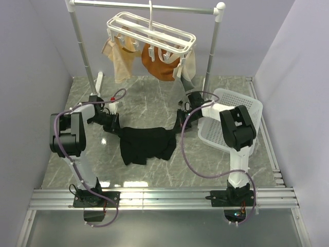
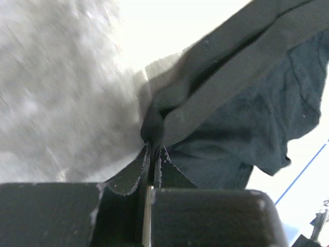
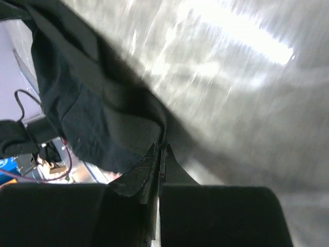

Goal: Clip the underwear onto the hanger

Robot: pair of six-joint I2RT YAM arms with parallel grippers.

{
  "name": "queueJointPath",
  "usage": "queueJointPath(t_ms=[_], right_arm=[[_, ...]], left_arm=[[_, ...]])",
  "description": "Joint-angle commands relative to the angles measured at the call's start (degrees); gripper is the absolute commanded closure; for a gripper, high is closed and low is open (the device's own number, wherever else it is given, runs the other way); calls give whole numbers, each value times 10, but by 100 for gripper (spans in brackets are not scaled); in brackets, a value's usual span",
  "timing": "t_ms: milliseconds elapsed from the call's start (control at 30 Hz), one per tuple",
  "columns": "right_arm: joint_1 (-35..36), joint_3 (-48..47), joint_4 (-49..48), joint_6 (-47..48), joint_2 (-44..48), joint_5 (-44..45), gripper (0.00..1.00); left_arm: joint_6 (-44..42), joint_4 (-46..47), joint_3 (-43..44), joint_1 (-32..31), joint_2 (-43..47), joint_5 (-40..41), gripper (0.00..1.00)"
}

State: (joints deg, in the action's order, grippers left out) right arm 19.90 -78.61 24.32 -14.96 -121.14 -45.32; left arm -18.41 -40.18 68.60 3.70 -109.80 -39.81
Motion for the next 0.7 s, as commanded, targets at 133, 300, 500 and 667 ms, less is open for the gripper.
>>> queueJointPath(t_ms=[133, 300, 500, 667], right_arm=[[3, 141, -29, 1, 237, 13, 100], [3, 166, 13, 38, 361, 68, 100], [2, 109, 29, 75, 462, 194, 100], [10, 86, 38, 84, 510, 270, 100]], left_arm=[[-86, -56, -41, 3, 192, -81, 99], [-116, -89, -56, 4, 311, -126, 99], [-56, -38, -8, 10, 394, -218, 100], [-199, -210, 44, -24, 374, -220, 100]])
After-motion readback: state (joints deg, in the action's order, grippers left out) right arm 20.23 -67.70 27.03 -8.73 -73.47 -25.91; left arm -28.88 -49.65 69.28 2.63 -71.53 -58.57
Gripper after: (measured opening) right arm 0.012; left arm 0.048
